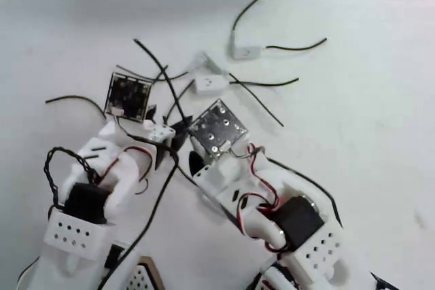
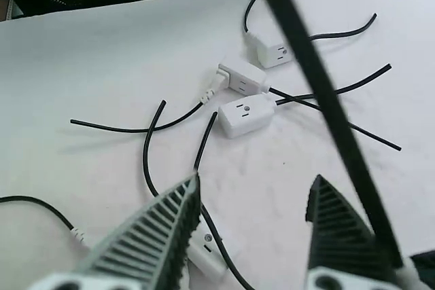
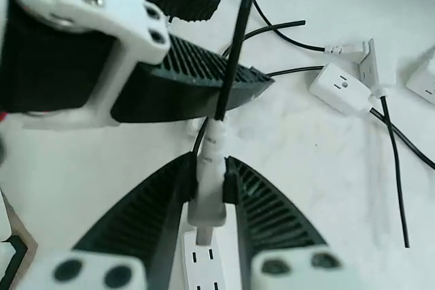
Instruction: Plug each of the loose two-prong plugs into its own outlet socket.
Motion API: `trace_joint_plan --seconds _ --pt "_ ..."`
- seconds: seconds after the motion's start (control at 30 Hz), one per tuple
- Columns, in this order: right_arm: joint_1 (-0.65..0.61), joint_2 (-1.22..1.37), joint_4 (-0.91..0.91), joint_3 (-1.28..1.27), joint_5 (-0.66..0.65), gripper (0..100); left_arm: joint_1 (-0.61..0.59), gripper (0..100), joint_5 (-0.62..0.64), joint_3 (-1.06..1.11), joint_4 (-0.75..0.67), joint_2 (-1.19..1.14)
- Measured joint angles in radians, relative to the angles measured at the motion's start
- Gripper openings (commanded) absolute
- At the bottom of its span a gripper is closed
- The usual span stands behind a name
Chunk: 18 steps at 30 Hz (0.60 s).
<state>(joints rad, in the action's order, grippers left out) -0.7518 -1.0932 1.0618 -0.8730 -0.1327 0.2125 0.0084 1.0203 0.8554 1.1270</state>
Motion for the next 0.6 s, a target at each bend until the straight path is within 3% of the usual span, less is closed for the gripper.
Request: trace_joint_plan --seconds 0.33,0.6 --pt "0.0 0.002 -0.081 -0.083 0.0 1.7 0.071 25 -0.002 -0.002 0.003 0.0" --pt "0.049 0.002 -0.11 -0.104 0.0 1.7 0.121 25 -0.084 0.026 0.012 0.095"
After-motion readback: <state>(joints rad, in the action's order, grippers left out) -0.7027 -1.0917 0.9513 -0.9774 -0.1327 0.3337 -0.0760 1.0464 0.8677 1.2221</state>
